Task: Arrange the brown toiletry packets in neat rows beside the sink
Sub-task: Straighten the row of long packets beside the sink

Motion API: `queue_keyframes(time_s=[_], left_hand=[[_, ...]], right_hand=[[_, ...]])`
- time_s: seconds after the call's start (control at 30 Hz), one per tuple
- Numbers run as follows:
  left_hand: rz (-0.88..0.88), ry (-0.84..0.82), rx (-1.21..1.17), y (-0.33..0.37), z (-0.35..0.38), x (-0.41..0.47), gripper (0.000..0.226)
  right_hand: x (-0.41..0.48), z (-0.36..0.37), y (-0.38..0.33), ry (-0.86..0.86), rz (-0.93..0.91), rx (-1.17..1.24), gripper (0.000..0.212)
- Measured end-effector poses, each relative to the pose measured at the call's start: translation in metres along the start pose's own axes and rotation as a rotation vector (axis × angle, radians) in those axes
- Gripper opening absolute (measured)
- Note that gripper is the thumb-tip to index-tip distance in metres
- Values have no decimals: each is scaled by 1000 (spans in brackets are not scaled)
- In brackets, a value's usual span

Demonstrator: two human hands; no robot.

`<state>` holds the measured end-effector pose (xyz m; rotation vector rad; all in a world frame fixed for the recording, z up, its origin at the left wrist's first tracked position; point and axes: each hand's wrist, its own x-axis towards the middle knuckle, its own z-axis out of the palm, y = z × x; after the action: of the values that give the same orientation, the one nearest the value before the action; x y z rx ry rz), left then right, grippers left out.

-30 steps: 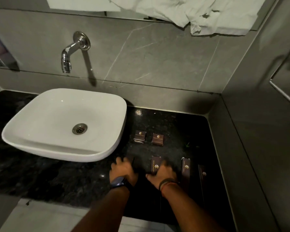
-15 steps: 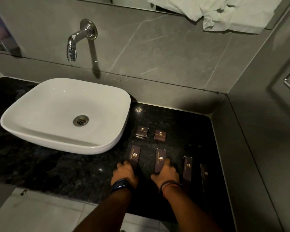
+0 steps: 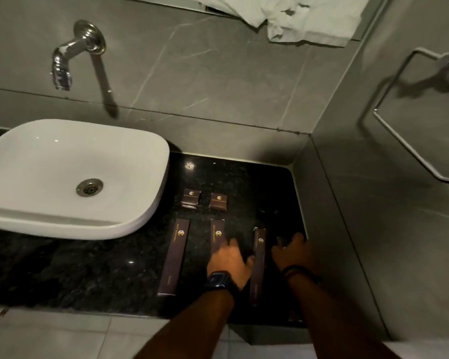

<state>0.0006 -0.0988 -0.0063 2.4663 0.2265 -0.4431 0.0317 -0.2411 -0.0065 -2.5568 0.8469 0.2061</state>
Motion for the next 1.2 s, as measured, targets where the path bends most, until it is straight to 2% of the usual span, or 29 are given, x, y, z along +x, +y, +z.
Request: queue_keyframes(time_s=[0.1,0.2,0.33,0.57,0.7,0.77,0.93,1.07,1.2], left_hand=[[-52,-108,-32,16,26,-4,48],[-99,-148,-70,20,45,-5,43],[-138,-156,-99,17,56,-6,36],[-158,-165,-148,11,51,-5,39],[-113,-122,-96,13,34,5,46],[-79,-95,-55,19,20,15,46],[114,3,-59,36,-9,68,40],[248,5,10,53,-17,121,45],[363,-43,133,64,-5,167,48]], right_hand=[[8,-2,31,-205,105,13,74],[6,3,47,-299,114,48,62],[4,13,53,-308,114,67,47],[7,19,29,-306,106,55,50],[15,14,23,-304,116,78,58],[25,8,19,-235,101,117,58],[59,-9,-3,-119,-10,190,52],[92,-9,-25,-93,-107,136,49],[124,3,-41,-117,-148,138,62]])
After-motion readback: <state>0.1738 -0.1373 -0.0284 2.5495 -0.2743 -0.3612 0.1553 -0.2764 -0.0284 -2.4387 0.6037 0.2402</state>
